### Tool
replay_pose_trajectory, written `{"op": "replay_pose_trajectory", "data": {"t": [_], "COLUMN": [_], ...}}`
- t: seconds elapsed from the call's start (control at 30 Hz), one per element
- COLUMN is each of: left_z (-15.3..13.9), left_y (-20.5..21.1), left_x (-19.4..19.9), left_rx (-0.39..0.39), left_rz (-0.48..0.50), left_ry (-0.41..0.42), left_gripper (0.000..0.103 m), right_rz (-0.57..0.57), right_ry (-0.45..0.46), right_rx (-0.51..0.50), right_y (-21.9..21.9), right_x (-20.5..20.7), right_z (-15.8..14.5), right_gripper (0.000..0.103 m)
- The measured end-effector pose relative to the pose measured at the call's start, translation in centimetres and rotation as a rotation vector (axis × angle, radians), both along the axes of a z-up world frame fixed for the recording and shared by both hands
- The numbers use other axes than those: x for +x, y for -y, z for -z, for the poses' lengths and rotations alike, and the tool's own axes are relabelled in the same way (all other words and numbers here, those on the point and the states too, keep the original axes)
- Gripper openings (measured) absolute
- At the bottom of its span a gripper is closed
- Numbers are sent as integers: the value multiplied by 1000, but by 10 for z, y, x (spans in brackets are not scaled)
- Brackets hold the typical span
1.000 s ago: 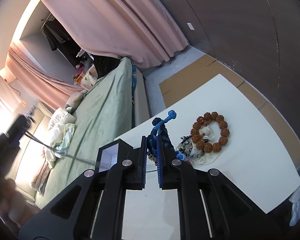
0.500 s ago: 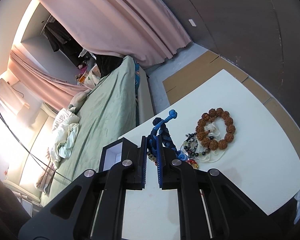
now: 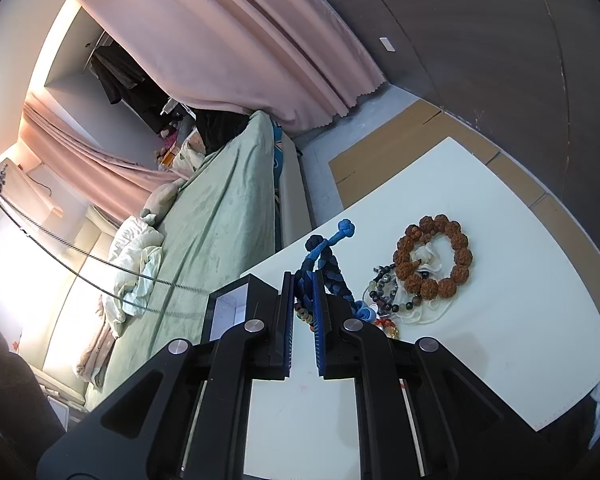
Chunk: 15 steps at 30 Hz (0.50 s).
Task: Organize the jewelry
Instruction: 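Lift the blue bracelet and silver chain and carry both toward the black box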
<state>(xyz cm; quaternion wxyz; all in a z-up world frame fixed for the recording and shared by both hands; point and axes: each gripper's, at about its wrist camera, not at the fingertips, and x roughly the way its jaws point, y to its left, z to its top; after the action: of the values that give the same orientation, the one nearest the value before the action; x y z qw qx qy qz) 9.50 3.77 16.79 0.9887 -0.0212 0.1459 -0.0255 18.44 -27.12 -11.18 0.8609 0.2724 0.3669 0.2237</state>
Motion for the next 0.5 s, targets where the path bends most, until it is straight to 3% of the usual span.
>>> {"op": "replay_pose_trajectory", "data": {"t": [0.5], "left_z": [39], "left_y": [-11], "left_x": [34], "left_rx": [-8], "left_rz": [-21], "left_ry": [-82], "left_gripper": [15], "right_rz": [-20], "right_ry": [7], "right_rx": [-3], "right_y": [-3], "right_x": [2], "right_z": [-1], "right_gripper": [10]}}
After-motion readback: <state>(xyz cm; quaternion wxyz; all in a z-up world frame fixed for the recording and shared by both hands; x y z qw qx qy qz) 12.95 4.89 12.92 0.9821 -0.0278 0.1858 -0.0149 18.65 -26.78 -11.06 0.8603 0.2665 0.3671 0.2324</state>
